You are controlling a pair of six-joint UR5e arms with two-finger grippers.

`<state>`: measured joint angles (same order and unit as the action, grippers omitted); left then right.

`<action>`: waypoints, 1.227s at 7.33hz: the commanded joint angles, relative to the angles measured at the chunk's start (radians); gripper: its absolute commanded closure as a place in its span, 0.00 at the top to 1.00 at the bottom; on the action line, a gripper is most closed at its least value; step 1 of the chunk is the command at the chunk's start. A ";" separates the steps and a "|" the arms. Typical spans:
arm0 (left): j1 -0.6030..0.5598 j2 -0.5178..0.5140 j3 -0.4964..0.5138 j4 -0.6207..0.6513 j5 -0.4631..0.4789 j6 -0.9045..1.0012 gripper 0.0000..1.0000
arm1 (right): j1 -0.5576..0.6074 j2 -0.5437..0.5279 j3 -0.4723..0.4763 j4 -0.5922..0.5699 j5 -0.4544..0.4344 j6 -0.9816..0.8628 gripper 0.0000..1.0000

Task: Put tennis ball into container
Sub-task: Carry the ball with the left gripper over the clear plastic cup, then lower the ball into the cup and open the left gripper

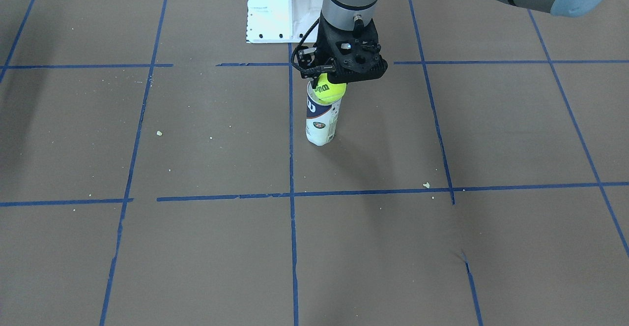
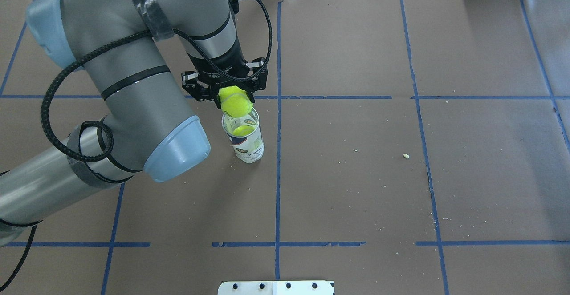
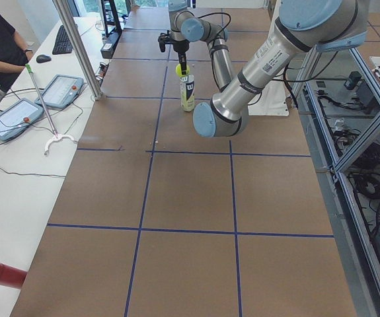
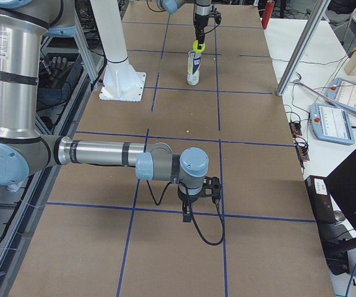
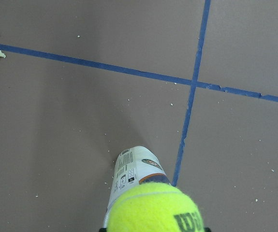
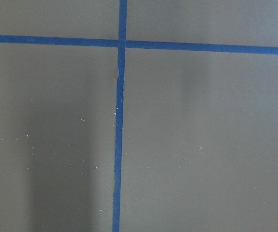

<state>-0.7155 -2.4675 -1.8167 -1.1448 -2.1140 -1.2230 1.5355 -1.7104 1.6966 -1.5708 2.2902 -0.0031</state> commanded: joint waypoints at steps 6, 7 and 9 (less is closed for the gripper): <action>0.011 0.044 -0.021 -0.030 -0.006 0.000 0.65 | 0.000 0.000 0.000 0.000 0.000 0.000 1.00; 0.011 0.042 -0.024 -0.030 -0.007 0.000 0.67 | 0.000 0.000 0.000 0.000 0.000 0.000 1.00; 0.014 0.035 -0.026 -0.030 -0.012 -0.006 0.67 | 0.000 0.000 0.000 0.000 0.000 0.000 1.00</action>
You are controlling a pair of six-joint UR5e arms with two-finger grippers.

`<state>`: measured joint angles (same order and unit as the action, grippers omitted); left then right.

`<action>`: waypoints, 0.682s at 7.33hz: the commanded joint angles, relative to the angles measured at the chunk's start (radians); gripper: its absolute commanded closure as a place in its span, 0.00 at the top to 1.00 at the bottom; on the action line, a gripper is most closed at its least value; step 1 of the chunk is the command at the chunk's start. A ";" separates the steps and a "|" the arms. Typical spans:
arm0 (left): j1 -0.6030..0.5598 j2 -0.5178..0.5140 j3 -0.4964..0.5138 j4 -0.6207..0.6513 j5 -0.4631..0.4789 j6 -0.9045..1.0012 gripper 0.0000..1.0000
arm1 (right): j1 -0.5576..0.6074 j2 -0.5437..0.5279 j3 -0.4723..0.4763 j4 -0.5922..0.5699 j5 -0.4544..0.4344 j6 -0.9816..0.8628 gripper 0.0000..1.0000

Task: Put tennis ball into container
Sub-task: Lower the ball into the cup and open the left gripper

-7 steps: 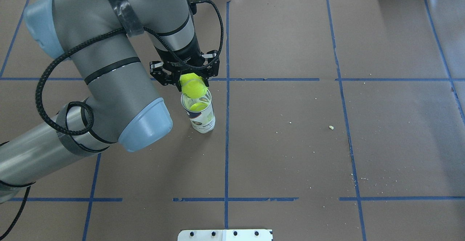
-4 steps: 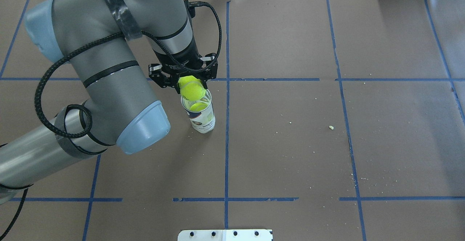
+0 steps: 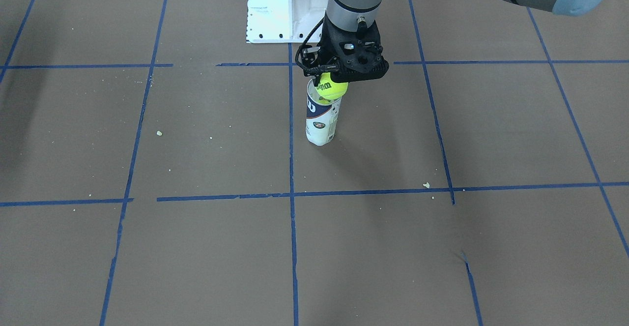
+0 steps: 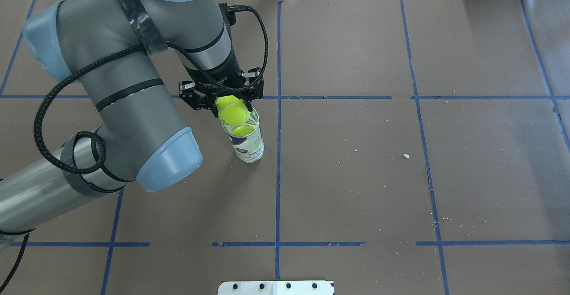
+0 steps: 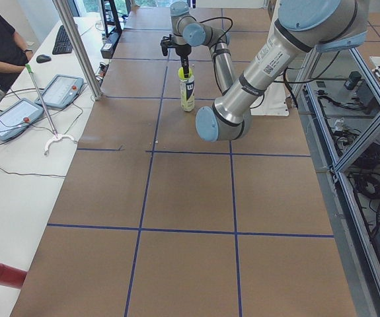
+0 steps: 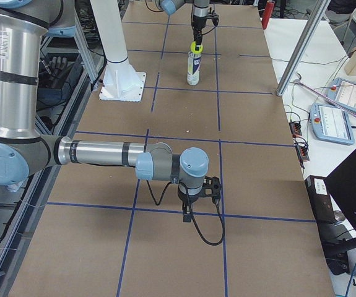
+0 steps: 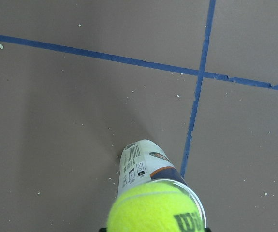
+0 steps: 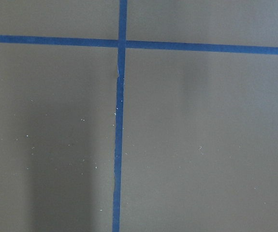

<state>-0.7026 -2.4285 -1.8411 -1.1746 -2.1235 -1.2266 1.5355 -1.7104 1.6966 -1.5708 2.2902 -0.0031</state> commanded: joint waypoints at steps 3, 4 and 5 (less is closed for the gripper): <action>0.002 -0.006 -0.003 -0.005 -0.001 -0.004 1.00 | 0.000 0.000 0.000 0.000 0.000 0.000 1.00; 0.003 -0.004 -0.003 -0.005 -0.001 -0.004 1.00 | 0.000 0.000 0.000 0.000 0.000 0.000 1.00; 0.002 -0.004 -0.003 -0.005 -0.001 -0.002 1.00 | 0.000 0.000 0.000 0.000 0.000 0.000 1.00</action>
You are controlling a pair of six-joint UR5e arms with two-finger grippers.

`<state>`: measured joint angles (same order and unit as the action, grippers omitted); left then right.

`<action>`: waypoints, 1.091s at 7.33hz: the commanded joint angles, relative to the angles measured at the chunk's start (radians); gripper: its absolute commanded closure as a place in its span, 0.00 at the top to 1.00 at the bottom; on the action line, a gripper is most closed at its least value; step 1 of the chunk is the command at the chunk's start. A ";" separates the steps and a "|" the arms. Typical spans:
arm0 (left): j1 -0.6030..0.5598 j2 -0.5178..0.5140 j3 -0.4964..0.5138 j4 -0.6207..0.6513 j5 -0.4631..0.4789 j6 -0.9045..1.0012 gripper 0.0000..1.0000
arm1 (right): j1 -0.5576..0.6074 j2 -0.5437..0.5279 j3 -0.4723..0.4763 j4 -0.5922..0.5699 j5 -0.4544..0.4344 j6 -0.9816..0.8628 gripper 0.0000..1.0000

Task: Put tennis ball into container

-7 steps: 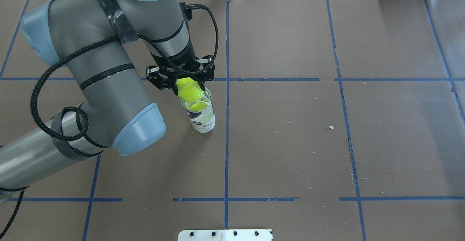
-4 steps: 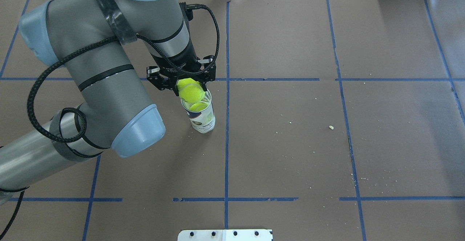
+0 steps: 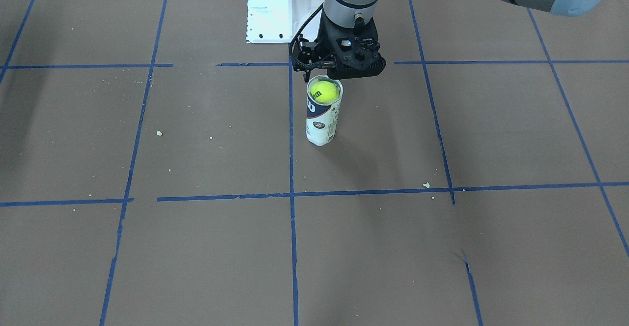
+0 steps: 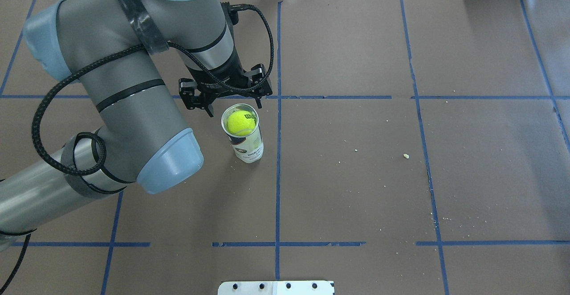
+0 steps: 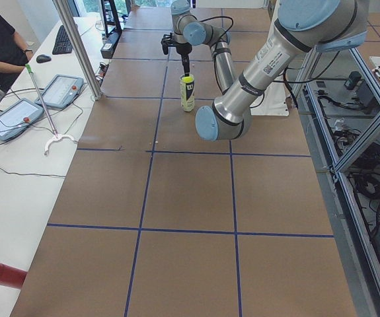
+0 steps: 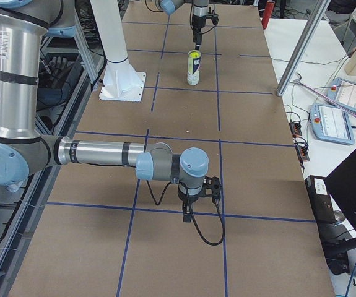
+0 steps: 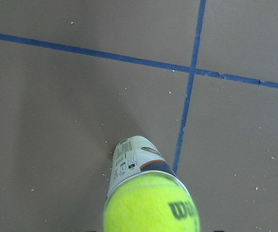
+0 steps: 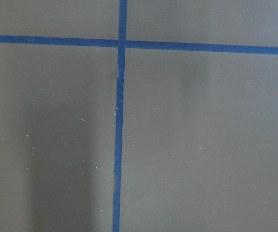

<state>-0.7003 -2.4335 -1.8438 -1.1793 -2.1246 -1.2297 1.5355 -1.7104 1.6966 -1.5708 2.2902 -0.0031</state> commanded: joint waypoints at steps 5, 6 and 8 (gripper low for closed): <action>-0.008 0.028 -0.061 0.001 0.014 0.019 1.00 | 0.000 0.000 0.000 0.000 0.000 0.000 1.00; -0.016 0.098 -0.139 -0.014 0.014 0.094 1.00 | 0.000 0.000 0.000 0.000 0.000 0.000 1.00; -0.143 0.177 -0.149 -0.026 0.011 0.388 1.00 | 0.000 0.000 0.000 0.000 0.000 0.000 1.00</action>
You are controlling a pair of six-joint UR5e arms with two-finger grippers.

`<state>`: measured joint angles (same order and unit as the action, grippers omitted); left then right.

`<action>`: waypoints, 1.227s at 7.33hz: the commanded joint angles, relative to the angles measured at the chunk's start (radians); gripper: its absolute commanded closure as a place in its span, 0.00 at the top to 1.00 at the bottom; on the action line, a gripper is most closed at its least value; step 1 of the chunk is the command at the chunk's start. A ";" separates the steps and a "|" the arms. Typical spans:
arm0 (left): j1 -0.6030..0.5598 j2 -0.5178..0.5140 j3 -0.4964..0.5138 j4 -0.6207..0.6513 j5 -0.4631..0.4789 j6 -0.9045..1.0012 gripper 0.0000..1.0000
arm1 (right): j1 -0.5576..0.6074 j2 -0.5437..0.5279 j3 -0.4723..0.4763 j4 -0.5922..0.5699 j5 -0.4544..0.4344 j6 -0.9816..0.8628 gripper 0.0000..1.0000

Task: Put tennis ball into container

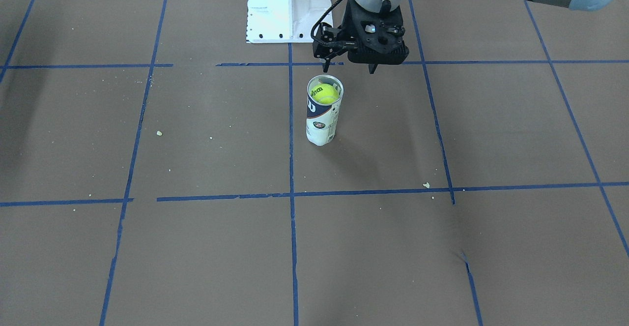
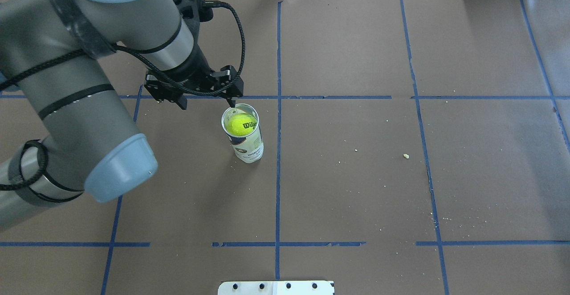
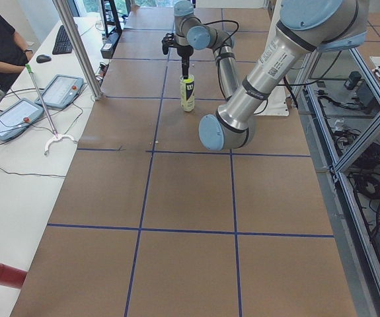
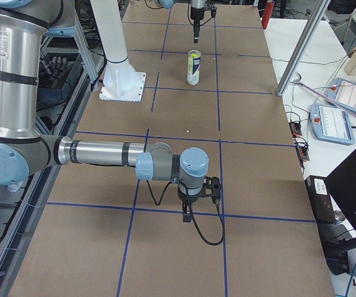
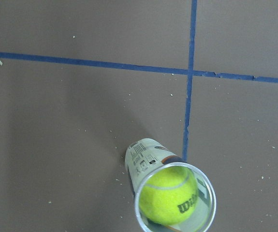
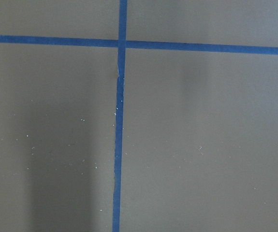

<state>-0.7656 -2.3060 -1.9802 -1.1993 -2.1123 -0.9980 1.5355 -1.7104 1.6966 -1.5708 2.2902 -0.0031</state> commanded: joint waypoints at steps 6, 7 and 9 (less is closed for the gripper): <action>-0.570 0.417 0.200 -0.160 -0.041 0.879 1.00 | 0.000 0.000 0.000 0.000 0.000 0.000 1.00; -0.624 0.483 0.211 -0.183 -0.105 0.956 1.00 | 0.000 0.000 0.000 0.000 0.000 0.000 1.00; -0.710 0.653 0.215 -0.258 -0.155 1.066 1.00 | 0.000 0.000 0.000 0.000 0.000 0.000 1.00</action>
<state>-1.4207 -1.7557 -1.7718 -1.4145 -2.2393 -0.0068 1.5355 -1.7104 1.6966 -1.5708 2.2902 -0.0031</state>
